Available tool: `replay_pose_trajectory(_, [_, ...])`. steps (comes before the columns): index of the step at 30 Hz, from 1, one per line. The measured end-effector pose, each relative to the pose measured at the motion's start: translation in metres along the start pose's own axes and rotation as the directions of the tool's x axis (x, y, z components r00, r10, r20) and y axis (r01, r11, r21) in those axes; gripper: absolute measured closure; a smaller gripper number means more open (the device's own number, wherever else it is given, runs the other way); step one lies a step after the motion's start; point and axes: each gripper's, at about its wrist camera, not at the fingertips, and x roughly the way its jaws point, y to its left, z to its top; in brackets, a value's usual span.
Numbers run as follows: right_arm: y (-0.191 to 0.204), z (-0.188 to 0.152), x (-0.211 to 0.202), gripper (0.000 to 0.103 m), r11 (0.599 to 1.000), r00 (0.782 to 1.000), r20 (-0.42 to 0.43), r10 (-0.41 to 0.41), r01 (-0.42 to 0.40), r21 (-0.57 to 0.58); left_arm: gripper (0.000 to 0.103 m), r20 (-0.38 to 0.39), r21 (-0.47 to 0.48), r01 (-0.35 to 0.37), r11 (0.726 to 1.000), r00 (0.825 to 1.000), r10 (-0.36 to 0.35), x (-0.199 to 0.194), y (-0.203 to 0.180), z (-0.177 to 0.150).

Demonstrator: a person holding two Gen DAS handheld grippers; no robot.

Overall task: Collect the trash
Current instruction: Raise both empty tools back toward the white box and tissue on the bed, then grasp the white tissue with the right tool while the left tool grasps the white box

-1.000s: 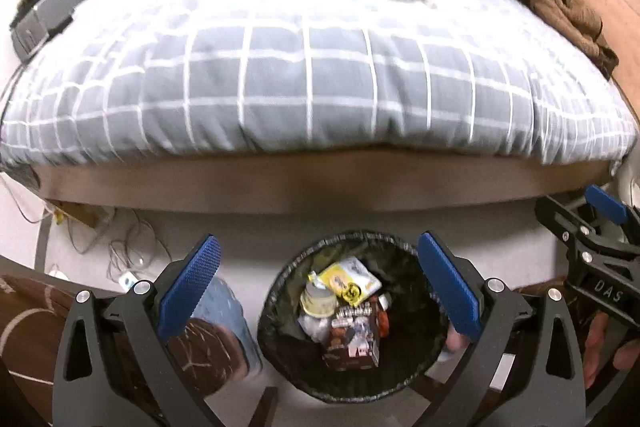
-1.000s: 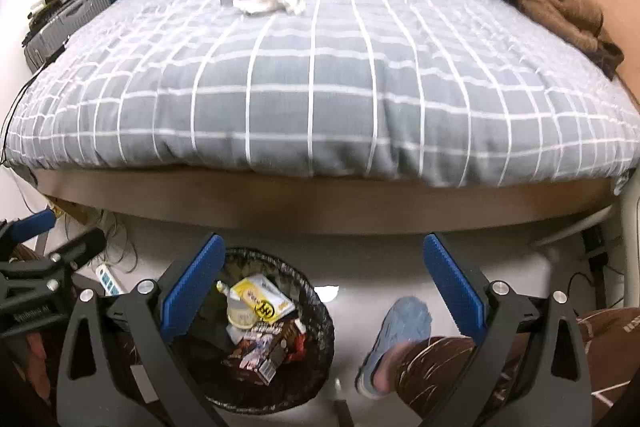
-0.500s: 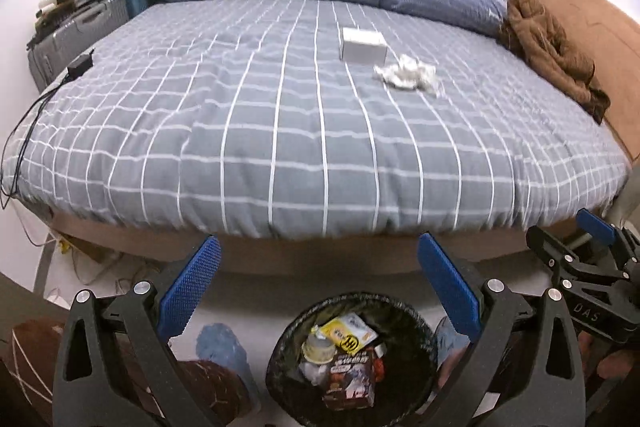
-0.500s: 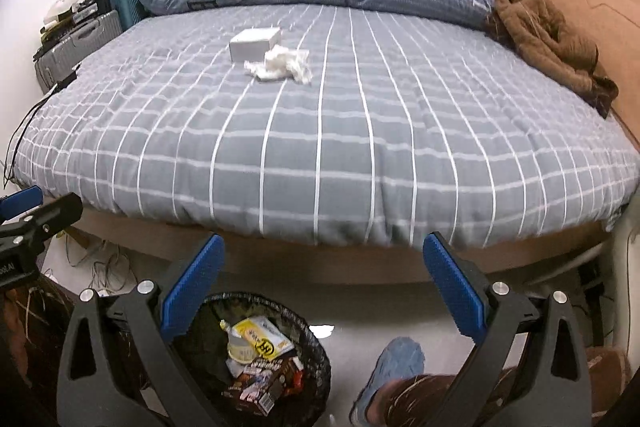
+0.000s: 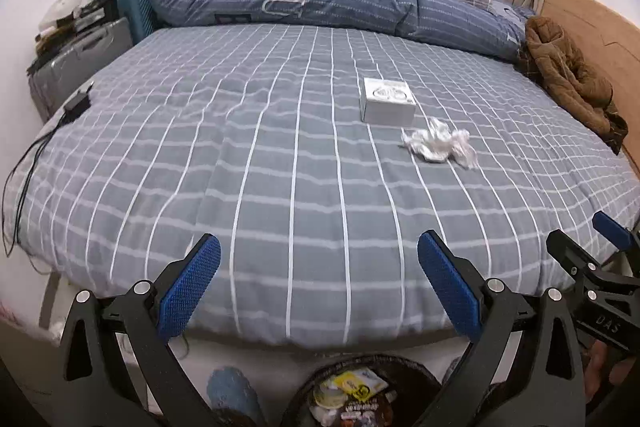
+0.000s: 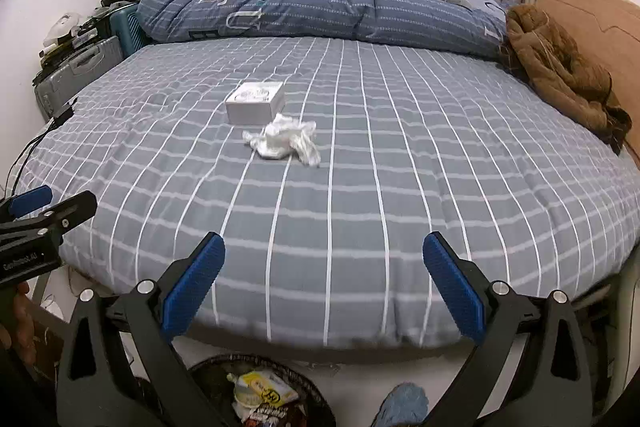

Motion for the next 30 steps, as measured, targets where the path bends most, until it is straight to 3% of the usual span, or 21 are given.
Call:
replay_pose_trajectory(13, [0.001,0.062,0.052,0.008,1.0,1.0,0.023,-0.003,0.003,-0.006,0.006,0.036,-0.009,0.008,1.0,0.999,-0.008,0.047,0.006,0.074])
replay_pose_trajectory(19, [0.012,0.083,0.086,0.008,0.999,1.0,-0.009,0.02,-0.021,-0.033,0.006,0.023,0.003,0.003,1.0,1.0,-0.003,0.078,0.008,0.102])
replay_pose_trajectory(30, [0.03,0.094,0.154,0.008,0.998,0.993,-0.108,0.038,-0.043,-0.037,0.006,-0.033,0.021,-0.012,1.0,0.999,0.013,0.126,0.022,0.111])
